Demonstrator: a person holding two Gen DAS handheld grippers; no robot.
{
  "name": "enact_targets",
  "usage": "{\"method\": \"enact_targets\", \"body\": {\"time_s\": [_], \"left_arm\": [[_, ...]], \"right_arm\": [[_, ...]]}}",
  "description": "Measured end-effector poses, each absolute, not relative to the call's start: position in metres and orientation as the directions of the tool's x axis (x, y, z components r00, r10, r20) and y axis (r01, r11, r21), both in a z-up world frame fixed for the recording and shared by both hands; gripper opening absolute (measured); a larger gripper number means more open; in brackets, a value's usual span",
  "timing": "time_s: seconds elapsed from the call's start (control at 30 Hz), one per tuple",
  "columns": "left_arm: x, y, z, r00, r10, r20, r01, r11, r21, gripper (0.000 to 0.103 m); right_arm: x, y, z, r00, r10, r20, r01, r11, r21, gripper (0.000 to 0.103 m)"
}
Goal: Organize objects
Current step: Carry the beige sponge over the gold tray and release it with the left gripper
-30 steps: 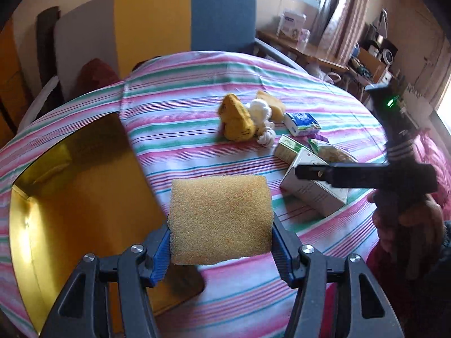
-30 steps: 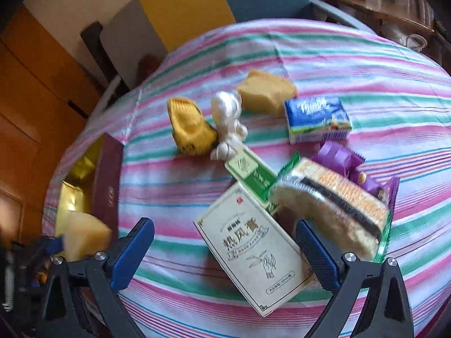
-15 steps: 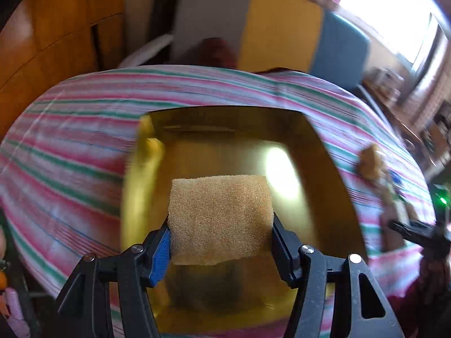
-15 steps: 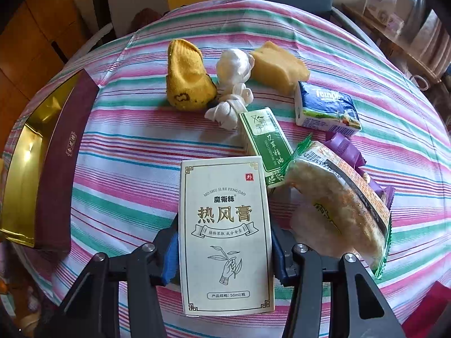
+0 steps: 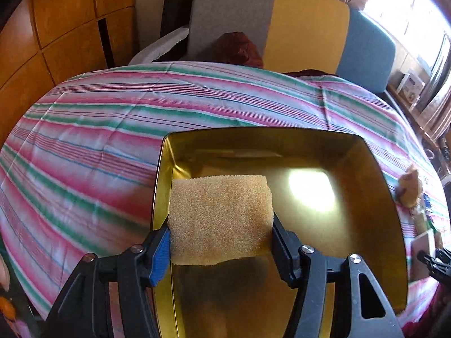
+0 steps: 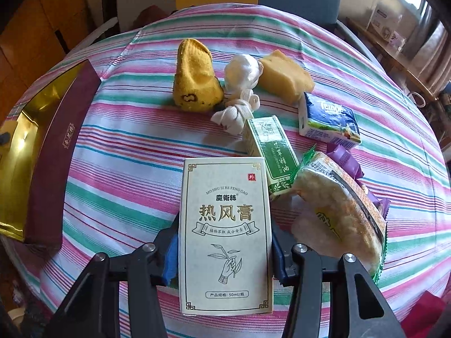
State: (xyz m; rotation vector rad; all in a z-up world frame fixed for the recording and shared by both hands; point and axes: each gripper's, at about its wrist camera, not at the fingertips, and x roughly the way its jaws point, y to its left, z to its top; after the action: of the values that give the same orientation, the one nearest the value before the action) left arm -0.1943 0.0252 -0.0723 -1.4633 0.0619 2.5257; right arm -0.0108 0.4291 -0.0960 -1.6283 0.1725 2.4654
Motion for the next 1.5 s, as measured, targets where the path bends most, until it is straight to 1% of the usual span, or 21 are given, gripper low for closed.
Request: {"method": "enact_targets", "body": {"time_s": [0.1, 0.27, 0.37, 0.43, 0.5, 0.63, 0.77, 0.87, 0.97, 1.1, 1.17, 1.2, 1.23, 1.3, 1.5], "left_arm": [[-0.211, 0.028, -0.08, -0.474, 0.146, -0.868, -0.204, -0.978, -0.053, 0.063], [-0.233, 0.035, -0.09, -0.486, 0.083, -0.87, -0.202, -0.979, 0.019, 0.063], [-0.238, 0.042, -0.092, -0.498, 0.039, -0.866, -0.207, -0.975, 0.076, 0.069], [-0.239, 0.043, -0.092, -0.49, 0.048, -0.87, -0.21, -0.976, 0.064, 0.078], [-0.238, 0.041, -0.089, -0.492, 0.057, -0.869, -0.203, -0.978, 0.051, 0.081], [-0.231, 0.037, -0.081, -0.497, 0.069, -0.865, -0.198, -0.98, 0.036, 0.081], [-0.199, 0.035, -0.06, -0.565, 0.048, -0.824, -0.201, -0.976, 0.08, 0.081], [-0.17, 0.026, -0.048, -0.595, 0.066, -0.801, -0.17, -0.984, 0.044, 0.081], [-0.131, 0.016, -0.042, -0.607, 0.105, -0.787, -0.149, -0.989, -0.017, 0.081], [-0.089, 0.006, -0.041, -0.628, 0.091, -0.773, -0.113, -0.993, -0.025, 0.08], [-0.078, 0.003, -0.043, -0.623, 0.074, -0.779, -0.102, -0.995, -0.013, 0.075], [-0.075, 0.001, -0.045, -0.612, 0.078, -0.787, -0.104, -0.994, -0.018, 0.071], [-0.072, 0.0, -0.047, -0.601, 0.085, -0.795, -0.108, -0.994, -0.025, 0.069], [-0.064, -0.003, -0.048, -0.591, 0.09, -0.801, -0.118, -0.993, -0.024, 0.067], [-0.04, -0.011, -0.042, -0.631, 0.085, -0.772, -0.12, -0.993, -0.011, 0.067]], "right_arm": [[-0.01, 0.429, -0.097, -0.383, 0.091, -0.919, -0.212, -0.977, -0.009, 0.052], [-0.011, 0.426, -0.099, -0.386, 0.099, -0.917, -0.209, -0.978, -0.018, 0.052], [-0.011, 0.427, -0.099, -0.388, 0.099, -0.916, -0.21, -0.978, -0.017, 0.052], [-0.01, 0.427, -0.099, -0.388, 0.1, -0.916, -0.21, -0.978, -0.017, 0.052], [-0.011, 0.427, -0.099, -0.388, 0.1, -0.916, -0.211, -0.977, -0.017, 0.052], [-0.012, 0.428, -0.099, -0.386, 0.102, -0.917, -0.212, -0.977, -0.019, 0.052], [-0.013, 0.428, -0.102, -0.375, 0.109, -0.92, -0.212, -0.977, -0.029, 0.052], [-0.012, 0.426, -0.101, -0.378, 0.123, -0.918, -0.208, -0.977, -0.046, 0.052], [-0.013, 0.425, -0.1, -0.381, 0.134, -0.915, -0.204, -0.977, -0.058, 0.052], [-0.013, 0.423, -0.1, -0.382, 0.141, -0.913, -0.198, -0.978, -0.068, 0.052], [-0.012, 0.421, -0.1, -0.382, 0.145, -0.913, -0.195, -0.978, -0.074, 0.052], [-0.013, 0.421, -0.1, -0.382, 0.147, -0.913, -0.195, -0.978, -0.076, 0.052], [-0.013, 0.421, -0.099, -0.382, 0.148, -0.912, -0.196, -0.978, -0.076, 0.052], [-0.012, 0.421, -0.099, -0.384, 0.152, -0.911, -0.2, -0.977, -0.079, 0.052], [-0.01, 0.421, -0.099, -0.388, 0.172, -0.906, -0.207, -0.974, -0.096, 0.052]]}}
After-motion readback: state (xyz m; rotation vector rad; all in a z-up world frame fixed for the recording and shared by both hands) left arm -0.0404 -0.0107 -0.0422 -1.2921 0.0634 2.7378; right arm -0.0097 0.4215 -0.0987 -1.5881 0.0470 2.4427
